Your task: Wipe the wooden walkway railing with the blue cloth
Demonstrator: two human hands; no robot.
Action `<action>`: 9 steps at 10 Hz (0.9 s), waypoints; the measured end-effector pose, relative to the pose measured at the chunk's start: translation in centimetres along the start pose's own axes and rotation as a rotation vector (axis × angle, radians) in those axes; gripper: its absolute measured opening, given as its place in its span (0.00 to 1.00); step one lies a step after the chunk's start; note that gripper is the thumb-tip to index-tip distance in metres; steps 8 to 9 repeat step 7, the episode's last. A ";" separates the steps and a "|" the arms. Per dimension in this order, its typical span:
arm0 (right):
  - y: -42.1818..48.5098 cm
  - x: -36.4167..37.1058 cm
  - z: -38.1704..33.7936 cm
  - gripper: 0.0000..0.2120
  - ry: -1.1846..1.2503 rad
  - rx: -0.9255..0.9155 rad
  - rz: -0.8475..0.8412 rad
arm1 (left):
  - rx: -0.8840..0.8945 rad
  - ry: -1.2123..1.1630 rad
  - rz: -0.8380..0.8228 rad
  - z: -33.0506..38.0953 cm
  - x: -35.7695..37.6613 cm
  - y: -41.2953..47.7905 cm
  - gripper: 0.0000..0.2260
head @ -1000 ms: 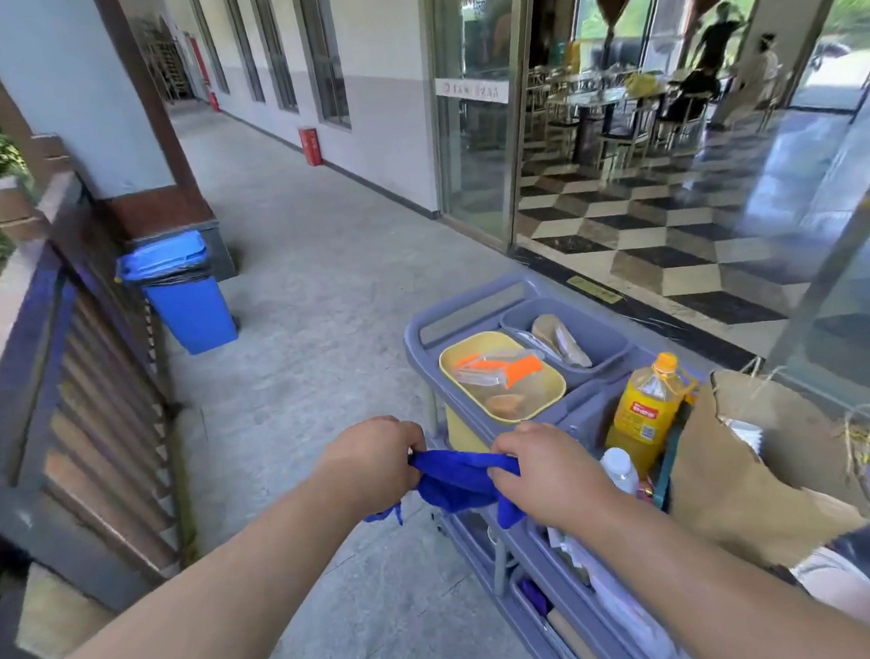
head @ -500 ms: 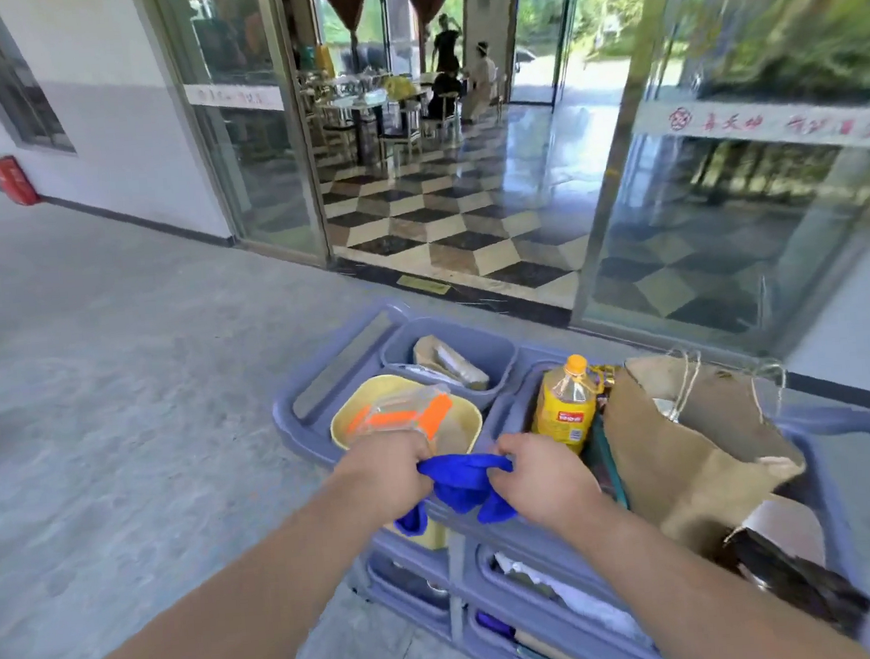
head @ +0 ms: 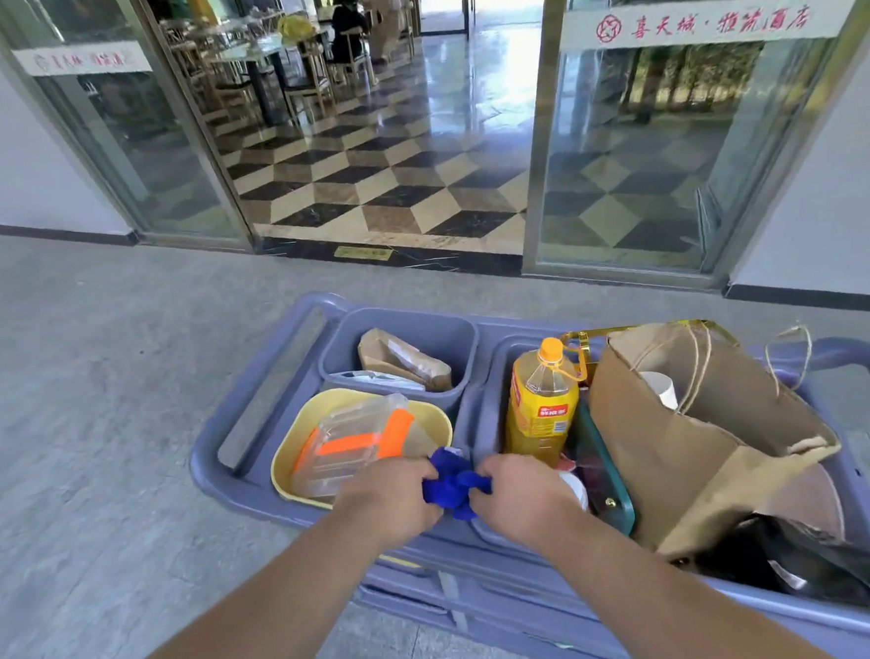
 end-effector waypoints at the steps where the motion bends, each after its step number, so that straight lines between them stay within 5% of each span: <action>1: 1.5 1.5 0.0 0.13 -0.070 -0.052 -0.082 | 0.061 0.034 -0.135 0.2 1.8 1.2 0.13; 4: 2.9 3.6 -1.3 0.07 -0.281 -0.076 -0.332 | 0.167 0.105 -0.375 0.4 3.3 3.3 0.08; 5: 3.2 2.7 -1.6 0.12 -0.418 -0.074 -0.311 | 0.218 0.174 -0.426 0.5 2.4 3.8 0.09; 6: 3.0 0.2 -2.5 0.12 -0.361 -0.027 -0.258 | 0.214 0.207 -0.403 0.2 0.2 4.2 0.13; 7: 2.6 -3.7 -4.4 0.14 -0.227 -0.020 -0.106 | 0.256 0.202 -0.200 0.4 -3.7 4.5 0.21; 9: 2.6 -3.7 -4.4 0.14 -0.227 -0.020 -0.106 | 0.256 0.202 -0.200 0.4 -3.7 4.5 0.21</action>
Point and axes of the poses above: each hand's wrist, its own y-axis towards the middle knuckle, its own x-axis out of the palm, z = x × y, the point moved 7 cm from there along y, towards the middle knuckle, and after that the axes turned 2 degrees about -x, right-handed, at the moved point
